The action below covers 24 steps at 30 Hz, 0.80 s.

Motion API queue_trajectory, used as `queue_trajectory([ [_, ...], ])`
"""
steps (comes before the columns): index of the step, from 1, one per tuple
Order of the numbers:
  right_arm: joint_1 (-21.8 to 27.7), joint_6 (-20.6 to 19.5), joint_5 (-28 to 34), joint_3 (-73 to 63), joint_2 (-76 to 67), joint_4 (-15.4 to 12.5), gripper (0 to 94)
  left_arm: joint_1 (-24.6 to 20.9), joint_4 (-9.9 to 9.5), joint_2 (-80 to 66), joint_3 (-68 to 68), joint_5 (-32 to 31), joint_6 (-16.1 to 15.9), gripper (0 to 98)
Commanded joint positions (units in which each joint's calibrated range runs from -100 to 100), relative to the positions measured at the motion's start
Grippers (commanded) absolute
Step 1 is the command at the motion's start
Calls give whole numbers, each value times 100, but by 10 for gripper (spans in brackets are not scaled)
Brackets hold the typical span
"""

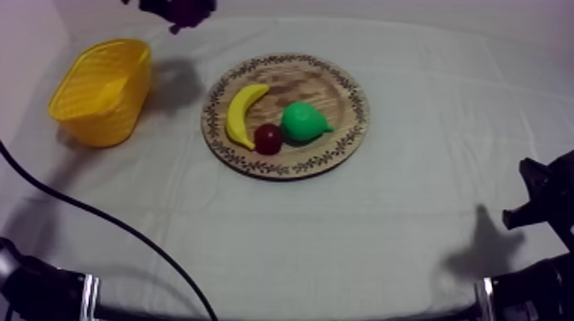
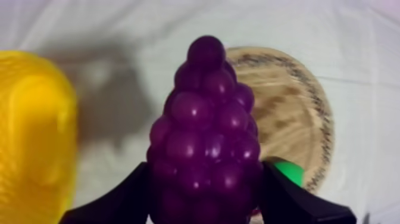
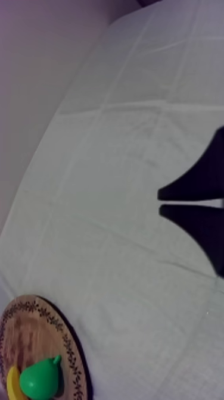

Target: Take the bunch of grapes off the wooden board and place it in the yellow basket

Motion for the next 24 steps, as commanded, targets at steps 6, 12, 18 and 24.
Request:
queue_trajectory([
  [6, 0, -1, 2, 0, 0, -1, 3, -656, -76, -220, 312, 5, -146, 408],
  [12, 0, -1, 2, 0, 0, -1, 3, -1091, -203, -465, 654, 5, -216, 409],
  [18, 0, -1, 2, 0, 0, -1, 3, -1416, -304, -714, 976, 35, -272, 410],
  [24, 0, -1, 2, 0, 0, -1, 3, -1575, -358, -928, 1228, 75, -295, 409],
])
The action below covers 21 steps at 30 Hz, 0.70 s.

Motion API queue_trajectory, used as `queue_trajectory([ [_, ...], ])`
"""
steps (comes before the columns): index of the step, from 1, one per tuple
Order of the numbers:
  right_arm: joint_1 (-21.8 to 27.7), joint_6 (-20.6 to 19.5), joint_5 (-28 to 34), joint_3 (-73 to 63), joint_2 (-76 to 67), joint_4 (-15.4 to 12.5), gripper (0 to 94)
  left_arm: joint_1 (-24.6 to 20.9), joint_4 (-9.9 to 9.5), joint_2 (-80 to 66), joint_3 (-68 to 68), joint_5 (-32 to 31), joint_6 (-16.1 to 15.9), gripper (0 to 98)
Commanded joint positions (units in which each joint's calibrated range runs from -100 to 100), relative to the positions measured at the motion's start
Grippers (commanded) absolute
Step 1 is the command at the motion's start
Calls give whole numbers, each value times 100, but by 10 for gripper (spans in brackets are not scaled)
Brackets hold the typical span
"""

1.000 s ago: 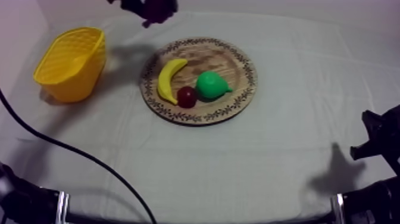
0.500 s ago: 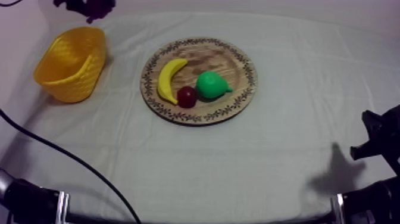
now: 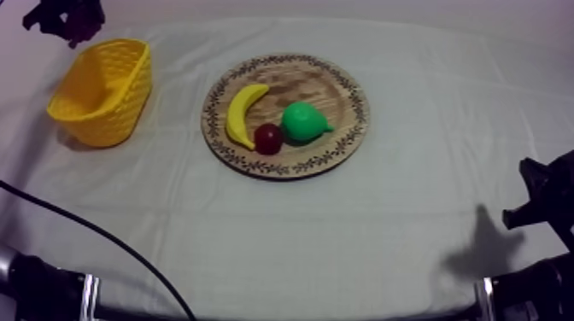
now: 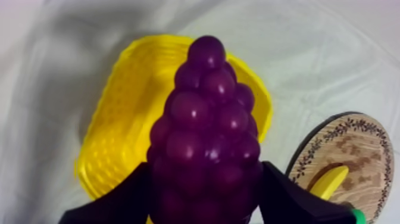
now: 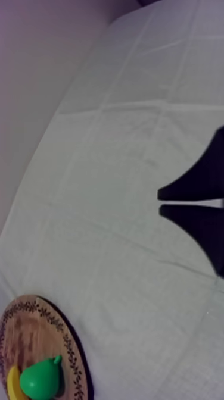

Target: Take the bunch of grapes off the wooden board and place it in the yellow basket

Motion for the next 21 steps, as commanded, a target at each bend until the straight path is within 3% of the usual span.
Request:
queue_trajectory([
  [1, 0, 10, 2, 0, 0, -1, 3, -25, -4, -35, 54, 9, -7, 409],
  [21, 0, 10, 2, 0, 0, -1, 3, -65, -4, 554, 386, -149, 115, 417],
])
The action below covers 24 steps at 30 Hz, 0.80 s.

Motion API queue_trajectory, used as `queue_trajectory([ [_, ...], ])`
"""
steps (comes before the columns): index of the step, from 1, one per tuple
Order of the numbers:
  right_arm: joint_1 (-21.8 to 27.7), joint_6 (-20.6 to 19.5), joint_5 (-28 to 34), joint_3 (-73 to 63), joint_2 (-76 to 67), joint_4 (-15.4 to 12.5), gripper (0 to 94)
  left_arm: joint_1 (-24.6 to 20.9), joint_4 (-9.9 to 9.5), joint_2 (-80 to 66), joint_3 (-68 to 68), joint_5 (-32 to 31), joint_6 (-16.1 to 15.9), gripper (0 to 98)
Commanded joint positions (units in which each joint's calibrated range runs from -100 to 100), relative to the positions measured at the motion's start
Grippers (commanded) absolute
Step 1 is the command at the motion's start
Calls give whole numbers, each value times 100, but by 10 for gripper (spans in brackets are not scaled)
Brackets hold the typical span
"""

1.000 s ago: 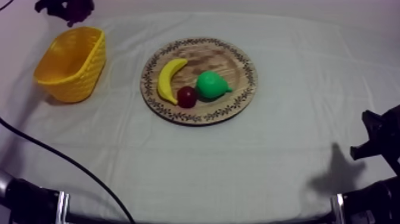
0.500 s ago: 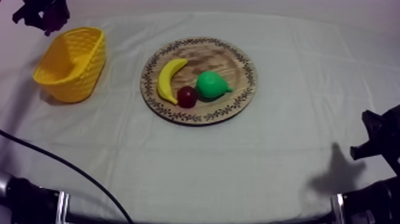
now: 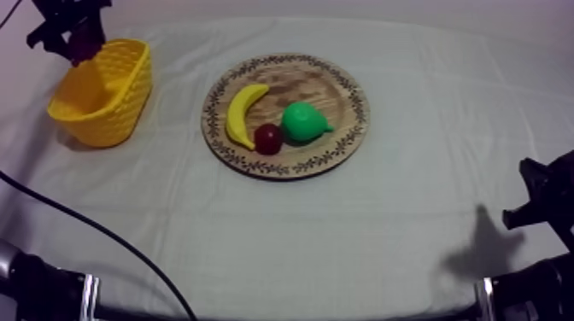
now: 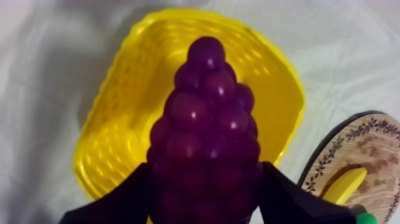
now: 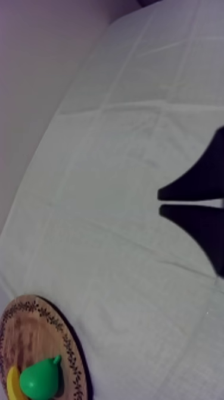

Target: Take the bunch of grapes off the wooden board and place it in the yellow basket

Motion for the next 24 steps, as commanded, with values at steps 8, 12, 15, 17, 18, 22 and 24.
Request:
queue_trajectory([
  [8, 0, 2, 2, 0, 0, -1, 3, 42, 32, 640, 176, -282, 7, 426],
  [12, 0, 2, 2, 0, 0, -1, 3, 11, 73, 877, 238, -471, -20, 437],
  [15, 0, 2, 2, 0, 0, -1, 3, -41, 104, 1066, 187, -531, -18, 464],
  [17, 0, 2, 2, 0, 0, -1, 3, -73, 124, 1189, 112, -547, -26, 500],
  [18, 0, 2, 2, 0, 0, -1, 3, -85, 133, 1245, 72, -552, -35, 524],
  [22, 0, 2, 2, 0, 0, -1, 3, -111, 160, 1437, -63, -588, -116, 668],
  [24, 0, 2, 2, 0, 0, -1, 3, -116, 169, 1500, -94, -630, -160, 742],
])
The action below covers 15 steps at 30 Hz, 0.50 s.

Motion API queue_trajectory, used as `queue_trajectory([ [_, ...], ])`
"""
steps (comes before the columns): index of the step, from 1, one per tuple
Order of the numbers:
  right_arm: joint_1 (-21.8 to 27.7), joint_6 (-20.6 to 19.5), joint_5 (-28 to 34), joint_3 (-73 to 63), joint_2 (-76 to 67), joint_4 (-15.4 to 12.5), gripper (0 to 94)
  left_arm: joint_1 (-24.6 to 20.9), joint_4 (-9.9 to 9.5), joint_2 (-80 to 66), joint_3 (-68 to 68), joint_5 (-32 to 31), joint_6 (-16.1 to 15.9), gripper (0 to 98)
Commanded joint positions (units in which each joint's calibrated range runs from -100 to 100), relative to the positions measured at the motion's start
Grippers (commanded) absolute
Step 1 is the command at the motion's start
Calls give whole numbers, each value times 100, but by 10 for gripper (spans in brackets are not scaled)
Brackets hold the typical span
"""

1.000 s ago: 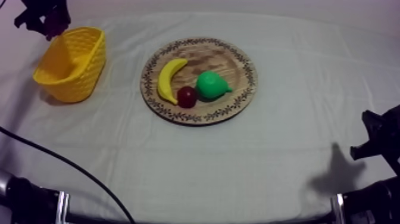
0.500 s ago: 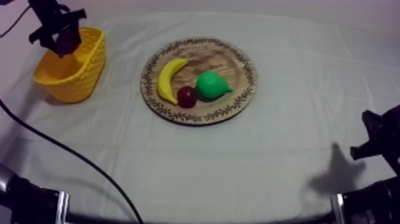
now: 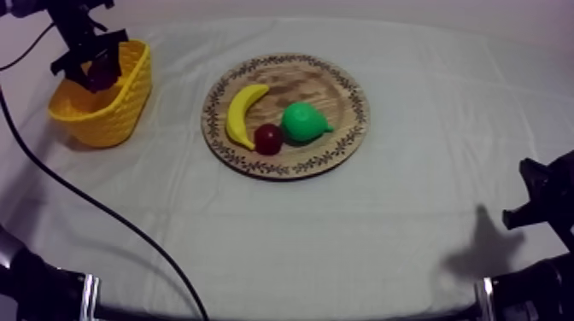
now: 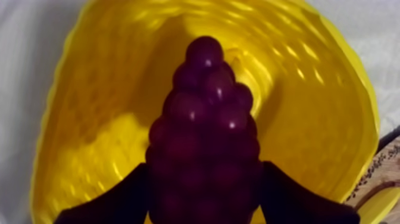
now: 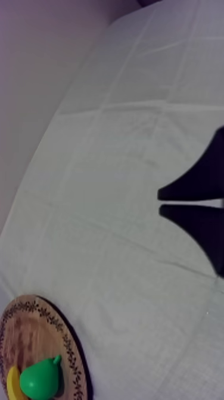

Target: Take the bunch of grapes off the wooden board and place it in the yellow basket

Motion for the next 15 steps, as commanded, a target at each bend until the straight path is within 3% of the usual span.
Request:
queue_trajectory([
  [1, 0, 2, 2, 0, 0, -1, 3, -6, 9, 33, -11, -34, -38, 773],
  [8, 0, 2, 2, 0, 0, -1, 3, -55, 48, 73, -11, -140, -173, 886],
  [15, 0, 2, 2, 0, 0, -1, 3, -87, 98, -158, 207, -366, -247, 844],
])
